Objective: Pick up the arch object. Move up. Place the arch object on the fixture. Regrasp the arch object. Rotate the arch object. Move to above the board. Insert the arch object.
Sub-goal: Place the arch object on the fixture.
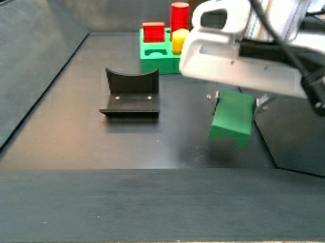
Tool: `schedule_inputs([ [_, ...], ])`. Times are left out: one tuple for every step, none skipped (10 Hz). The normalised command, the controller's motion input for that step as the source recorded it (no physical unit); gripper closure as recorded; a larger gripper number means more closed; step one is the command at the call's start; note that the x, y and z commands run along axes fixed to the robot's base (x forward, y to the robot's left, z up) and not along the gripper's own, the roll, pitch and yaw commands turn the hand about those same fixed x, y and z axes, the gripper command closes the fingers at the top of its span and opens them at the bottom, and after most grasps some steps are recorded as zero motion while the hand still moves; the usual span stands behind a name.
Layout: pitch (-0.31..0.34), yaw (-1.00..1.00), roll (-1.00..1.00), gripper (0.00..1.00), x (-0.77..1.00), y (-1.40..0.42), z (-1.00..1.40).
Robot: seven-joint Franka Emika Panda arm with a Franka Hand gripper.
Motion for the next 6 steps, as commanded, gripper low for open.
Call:
schedule_inputs([
  [0.0, 0.0, 0.0, 1.0, 0.0, 0.0, 1.0],
  [0.011, 0.0, 0.01, 1.0, 0.0, 0.0, 1.0],
  [0.033, -0.01, 0.01, 1.0, -0.01, 0.0, 1.0],
  [0.046, -0.02, 0.03, 1.0, -0.02, 0.0, 1.0],
  [0.049, -0.02, 0.04, 1.0, -0.03, 0.0, 1.0],
  [0.057, -0.03, 0.06, 1.0, -0.03, 0.0, 1.0],
])
